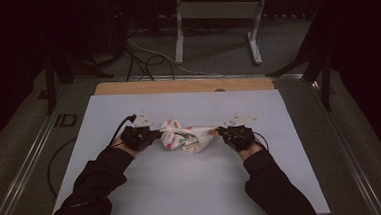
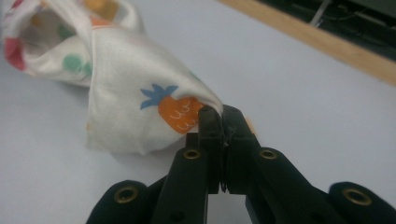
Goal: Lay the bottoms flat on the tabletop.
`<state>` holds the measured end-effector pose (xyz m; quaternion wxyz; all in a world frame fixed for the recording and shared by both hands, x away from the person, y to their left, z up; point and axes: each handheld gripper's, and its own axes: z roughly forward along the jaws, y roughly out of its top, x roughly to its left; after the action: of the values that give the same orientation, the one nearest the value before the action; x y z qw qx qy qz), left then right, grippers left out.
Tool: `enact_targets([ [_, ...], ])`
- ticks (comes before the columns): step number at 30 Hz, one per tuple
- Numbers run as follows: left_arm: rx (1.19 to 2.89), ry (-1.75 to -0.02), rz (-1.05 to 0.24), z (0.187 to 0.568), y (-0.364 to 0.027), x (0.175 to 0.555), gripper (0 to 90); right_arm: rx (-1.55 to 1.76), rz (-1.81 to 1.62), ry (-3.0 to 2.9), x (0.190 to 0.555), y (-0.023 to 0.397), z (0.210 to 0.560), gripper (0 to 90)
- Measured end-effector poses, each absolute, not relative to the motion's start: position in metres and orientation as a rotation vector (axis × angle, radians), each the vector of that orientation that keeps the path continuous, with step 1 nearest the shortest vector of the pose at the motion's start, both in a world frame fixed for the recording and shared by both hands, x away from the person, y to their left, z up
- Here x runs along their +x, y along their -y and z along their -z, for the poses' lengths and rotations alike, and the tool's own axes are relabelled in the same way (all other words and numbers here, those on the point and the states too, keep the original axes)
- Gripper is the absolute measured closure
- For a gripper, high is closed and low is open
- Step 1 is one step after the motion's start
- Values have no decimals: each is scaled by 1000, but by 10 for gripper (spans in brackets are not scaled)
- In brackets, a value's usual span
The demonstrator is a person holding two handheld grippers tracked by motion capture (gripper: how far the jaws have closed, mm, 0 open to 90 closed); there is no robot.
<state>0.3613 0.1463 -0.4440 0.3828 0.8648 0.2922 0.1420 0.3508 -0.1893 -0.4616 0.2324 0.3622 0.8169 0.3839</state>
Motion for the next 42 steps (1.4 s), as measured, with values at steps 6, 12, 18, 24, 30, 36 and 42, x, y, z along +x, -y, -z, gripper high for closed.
enact_targets([
  [6,2211,-762,-407,435,-162,353,900,1009,-1064,-2216,349,198,450,887],
  [12,2183,-783,-431,431,-181,343,900,1023,-1083,-2180,346,212,443,886],
  [18,2168,-802,-426,439,-196,322,900,1034,-1071,-2182,333,228,443,886],
  [24,2158,-802,-388,450,-205,300,900,1035,-1065,-2231,315,236,456,886],
  [30,2181,-783,-352,463,-206,279,900,1008,-1057,-2305,296,238,467,885],
  [36,2220,-775,-319,477,-209,258,900,949,-1029,-2378,279,236,477,884],
  [42,2273,-770,-285,488,-209,248,900,954,-1018,-2435,266,234,487,882],
])
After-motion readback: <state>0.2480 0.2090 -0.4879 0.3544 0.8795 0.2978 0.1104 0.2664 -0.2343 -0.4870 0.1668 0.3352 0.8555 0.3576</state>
